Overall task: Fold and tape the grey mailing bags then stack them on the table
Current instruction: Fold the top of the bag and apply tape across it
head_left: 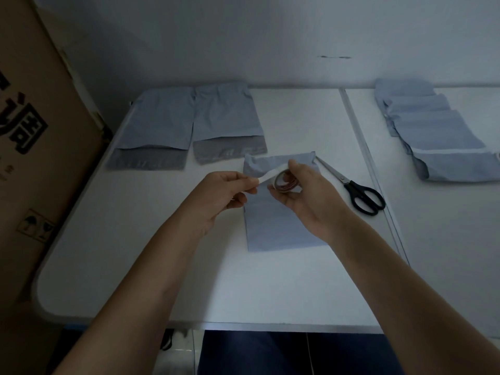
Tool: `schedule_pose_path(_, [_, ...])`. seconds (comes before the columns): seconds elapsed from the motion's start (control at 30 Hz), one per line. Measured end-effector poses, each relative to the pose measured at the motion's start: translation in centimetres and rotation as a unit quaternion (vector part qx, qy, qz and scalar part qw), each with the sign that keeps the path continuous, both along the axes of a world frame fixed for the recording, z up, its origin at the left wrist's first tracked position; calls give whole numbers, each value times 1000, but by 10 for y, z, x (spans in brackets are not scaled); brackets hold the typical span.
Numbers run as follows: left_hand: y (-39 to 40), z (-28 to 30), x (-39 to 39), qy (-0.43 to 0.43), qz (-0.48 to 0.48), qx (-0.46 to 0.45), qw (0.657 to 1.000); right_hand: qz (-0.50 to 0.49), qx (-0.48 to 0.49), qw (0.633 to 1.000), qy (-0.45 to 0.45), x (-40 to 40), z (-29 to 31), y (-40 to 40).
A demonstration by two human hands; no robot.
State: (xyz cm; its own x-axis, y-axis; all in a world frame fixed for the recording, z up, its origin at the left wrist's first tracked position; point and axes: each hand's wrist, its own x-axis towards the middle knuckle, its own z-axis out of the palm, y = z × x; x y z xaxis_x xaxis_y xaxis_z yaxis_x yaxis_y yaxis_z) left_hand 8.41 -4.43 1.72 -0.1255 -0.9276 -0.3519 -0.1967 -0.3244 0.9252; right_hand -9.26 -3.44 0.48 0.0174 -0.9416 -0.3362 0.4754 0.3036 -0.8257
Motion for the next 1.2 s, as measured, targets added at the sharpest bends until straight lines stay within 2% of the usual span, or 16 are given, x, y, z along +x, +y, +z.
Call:
schedule_pose_path(0.1, [-1,1,-3,5,-3,-1,1000,-29,8,999,-12,3,3,-1])
schedule_pose_path(0.2, [-1,0,-4,8,8,-11,1000,-28,-61,993,96,3,1,0])
schedule_pose_path(0.3, [0,-3,-3,-37,17,-45,998,-31,-126,964,231,-3,-7,4])
schedule_pose_path(0.6, [7,-15,10,-126,26,-59,990,-24,-196,863,466,-5,-29,4])
schedule_pose_path(0.77, [8,-27,12,-182,31,-79,980,9,-198,846,495,-1,-38,0])
schedule_pose_path(0.97, [11,-35,13,-205,34,-91,974,-13,-262,839,476,2,-49,-3])
schedule_pose_path(1.2, [14,-35,11,-257,32,-100,961,-25,-258,820,510,2,-61,-2])
